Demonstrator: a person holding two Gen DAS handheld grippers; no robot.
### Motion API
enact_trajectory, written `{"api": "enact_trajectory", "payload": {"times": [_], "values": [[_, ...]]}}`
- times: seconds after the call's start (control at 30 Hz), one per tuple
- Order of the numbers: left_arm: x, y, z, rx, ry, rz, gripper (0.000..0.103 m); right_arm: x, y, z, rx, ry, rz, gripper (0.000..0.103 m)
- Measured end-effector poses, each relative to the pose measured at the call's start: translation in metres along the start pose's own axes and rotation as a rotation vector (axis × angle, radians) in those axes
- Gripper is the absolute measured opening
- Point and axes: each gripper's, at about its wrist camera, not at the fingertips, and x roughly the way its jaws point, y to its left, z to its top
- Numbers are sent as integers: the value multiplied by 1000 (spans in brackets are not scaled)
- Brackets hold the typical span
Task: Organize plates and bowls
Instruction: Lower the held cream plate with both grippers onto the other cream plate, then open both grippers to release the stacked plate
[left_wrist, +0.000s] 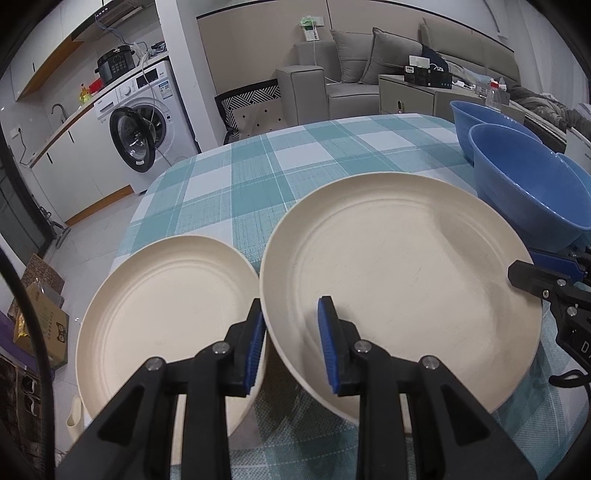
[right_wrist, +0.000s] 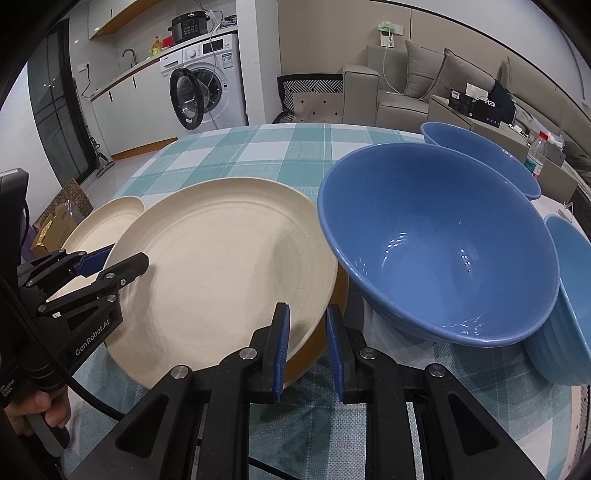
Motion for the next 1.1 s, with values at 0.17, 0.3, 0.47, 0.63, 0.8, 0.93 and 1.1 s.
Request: {"api": "enact_trajectory", "payload": {"times": [0.17, 0.3, 0.47, 0.63, 0.8, 0.93, 1.1], "values": [[0, -5, -1, 34, -7, 28, 27, 0, 1, -2, -15, -7, -17, 21], [1, -10, -4, 76, -15, 57, 27, 0, 1, -2, -30, -11, -36, 21], [-1, -10, -5, 82, -14, 51, 29, 1, 4, -4, -45, -10, -56, 21], [-4, -9, -6, 78, -11, 35, 31, 1, 3, -4, -48, -10, -35, 27], [-11, -2, -6, 31, -1, -16, 33, -2, 2, -4, -41, -6, -9, 37], [-27, 6, -6, -4, -29, -48, 48, -7, 1, -4, -36, -12, 7, 45], [-45, 18, -6, -54, -43, -85, 53, -19, 6, -2, -46, -36, 57, 63]]}}
